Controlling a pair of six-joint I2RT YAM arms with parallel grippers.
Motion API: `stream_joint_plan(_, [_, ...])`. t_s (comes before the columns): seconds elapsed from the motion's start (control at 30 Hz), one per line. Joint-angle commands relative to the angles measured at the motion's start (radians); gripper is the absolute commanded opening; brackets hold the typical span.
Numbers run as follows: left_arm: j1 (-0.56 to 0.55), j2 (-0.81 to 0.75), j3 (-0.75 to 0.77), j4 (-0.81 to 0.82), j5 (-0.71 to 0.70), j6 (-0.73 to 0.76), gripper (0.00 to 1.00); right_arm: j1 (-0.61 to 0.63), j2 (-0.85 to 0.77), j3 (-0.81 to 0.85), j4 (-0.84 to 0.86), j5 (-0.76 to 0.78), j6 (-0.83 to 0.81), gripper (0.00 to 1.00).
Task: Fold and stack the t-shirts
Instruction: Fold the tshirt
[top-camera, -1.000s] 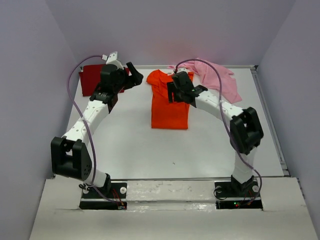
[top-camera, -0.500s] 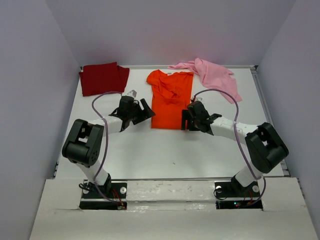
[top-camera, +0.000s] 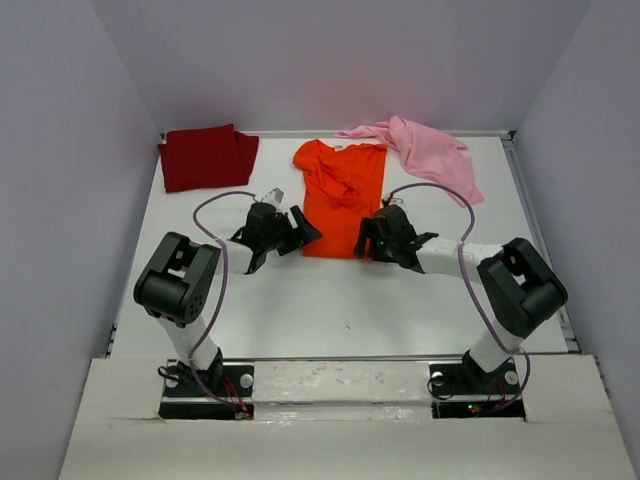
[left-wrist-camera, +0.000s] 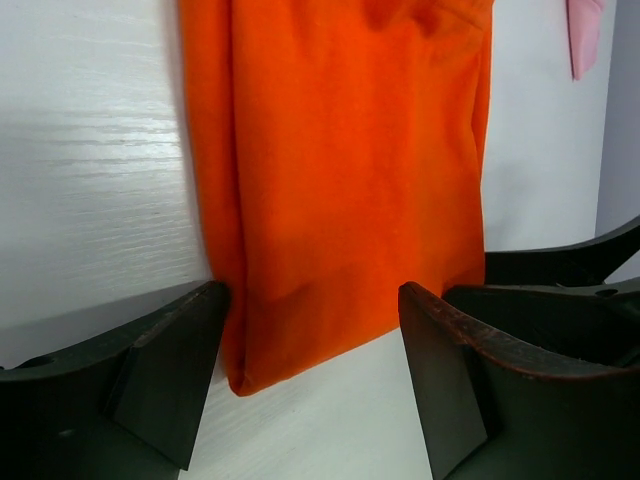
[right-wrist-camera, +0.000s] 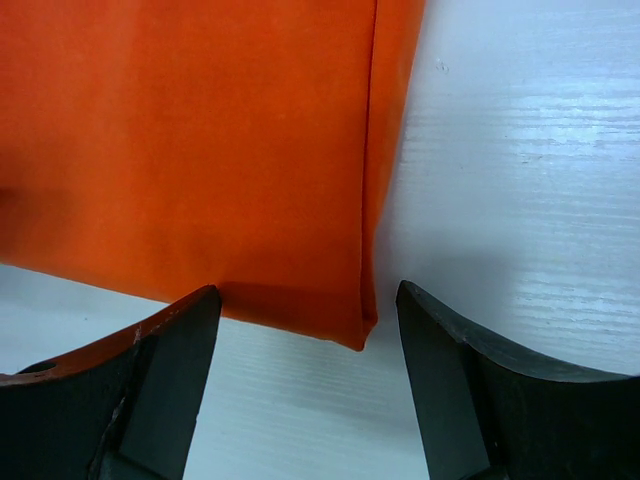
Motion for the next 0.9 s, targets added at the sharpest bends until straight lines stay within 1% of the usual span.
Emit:
stream_joint_plan(0.0, [-0.033, 0.017, -0.001, 0.034, 0.029, -0.013, 0.82, -0.006, 0.018, -0.014, 0.071, -0.019, 0.029, 0.77])
stream_joint_plan(0.1, [-0.048, 0.022, 0.007, 0.019, 0.029, -0.011, 0.82, -0.006, 0.013, -0.021, 0.069, -0.014, 0.027, 0.76])
stream_joint_plan(0.23, [-0.069, 0.026, 0.002, -0.01, 0.018, -0.008, 0.81, -0.006, 0.009, -0.022, 0.068, -0.016, 0.026, 0.72])
stream_joint_plan(0.37, [-0.08, -0.01, -0.016, -0.075, -0.001, 0.009, 0.81, -0.006, -0.005, -0.022, 0.057, 0.001, 0.015, 0.72])
stream_joint_plan(0.4, [-0.082, -0.021, -0.016, -0.102, -0.039, 0.016, 0.81, -0.006, -0.005, -0.022, 0.052, 0.002, 0.012, 0.72])
stream_joint_plan(0.43, [-0.085, -0.034, -0.013, -0.172, -0.067, 0.028, 0.81, -0.006, -0.01, -0.021, 0.051, 0.004, 0.012, 0.72])
stream_joint_plan(0.47, [-0.086, -0.053, -0.001, -0.207, -0.115, 0.056, 0.81, -0.006, -0.014, -0.022, 0.051, 0.004, 0.013, 0.72])
stream_joint_plan(0.53, [-0.086, -0.064, 0.011, -0.3, -0.146, 0.082, 0.81, -0.006, -0.017, -0.022, 0.051, 0.006, 0.013, 0.72])
stream_joint_plan(0.63, [-0.091, -0.102, -0.019, -0.343, -0.201, 0.096, 0.81, -0.006, -0.019, -0.021, 0.049, 0.009, 0.012, 0.72])
stream_joint_plan(0.7, [-0.092, -0.119, -0.044, -0.345, -0.212, 0.09, 0.81, -0.006, -0.019, -0.021, 0.051, 0.007, 0.013, 0.72])
stream_joint_plan(0.77, [-0.092, -0.123, -0.084, -0.311, -0.21, 0.082, 0.81, -0.006, -0.018, -0.022, 0.052, 0.006, 0.016, 0.72])
stream_joint_plan(0.87, [-0.092, -0.077, -0.105, -0.265, -0.187, 0.062, 0.81, -0.006, -0.014, -0.019, 0.055, -0.001, 0.015, 0.72])
